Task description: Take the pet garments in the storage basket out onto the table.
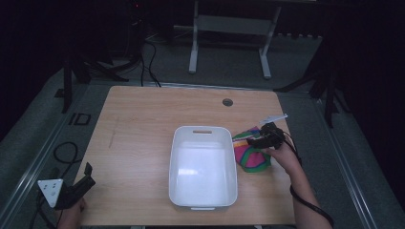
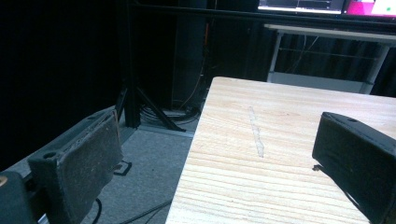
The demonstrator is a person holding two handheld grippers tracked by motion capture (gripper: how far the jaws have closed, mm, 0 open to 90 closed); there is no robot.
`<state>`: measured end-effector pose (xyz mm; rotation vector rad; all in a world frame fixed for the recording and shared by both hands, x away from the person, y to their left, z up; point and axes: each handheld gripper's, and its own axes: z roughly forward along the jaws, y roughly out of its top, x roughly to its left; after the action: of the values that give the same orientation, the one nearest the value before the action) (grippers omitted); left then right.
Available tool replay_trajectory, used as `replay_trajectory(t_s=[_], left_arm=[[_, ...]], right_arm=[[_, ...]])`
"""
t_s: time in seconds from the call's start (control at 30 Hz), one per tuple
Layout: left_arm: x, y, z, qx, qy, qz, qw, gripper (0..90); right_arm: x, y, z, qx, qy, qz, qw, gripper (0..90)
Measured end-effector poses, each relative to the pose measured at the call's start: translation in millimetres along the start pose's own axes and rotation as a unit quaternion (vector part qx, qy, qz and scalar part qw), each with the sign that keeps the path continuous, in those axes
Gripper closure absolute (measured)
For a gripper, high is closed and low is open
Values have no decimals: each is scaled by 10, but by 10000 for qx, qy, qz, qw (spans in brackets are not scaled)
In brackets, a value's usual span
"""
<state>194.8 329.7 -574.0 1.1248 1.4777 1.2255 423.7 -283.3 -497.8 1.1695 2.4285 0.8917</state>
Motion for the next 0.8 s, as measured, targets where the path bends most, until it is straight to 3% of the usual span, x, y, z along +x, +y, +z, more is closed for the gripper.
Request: replay_trajectory(t_s=[0.07,0.13,0.37,0.57,0.67,0.8], left_arm=[[0,0,1,-5,1,-6,10000,19],[-2,0,0,-4,2,5,10000,18],[-1,0,0,-6,6,0,10000,18],[-2,-1,-1,-11,9,-5,10000,18],[-2,-1,-2,-10,10,3,10000,19],[-3,-1,-3,-17,7,-9,10000,18]], right_arm=[[6,-42,-92,-41,111,6,9999,109],[19,-91,-167,-161,1,70,9998,114],[-23,-397,-410,-671,47,474,9966,111],[-32,-697,-584,-1171,-160,667,9908,112],[-6,-849,-631,-1215,-252,649,9902,112],[26,-1055,-662,-1228,-560,708,9883,112]])
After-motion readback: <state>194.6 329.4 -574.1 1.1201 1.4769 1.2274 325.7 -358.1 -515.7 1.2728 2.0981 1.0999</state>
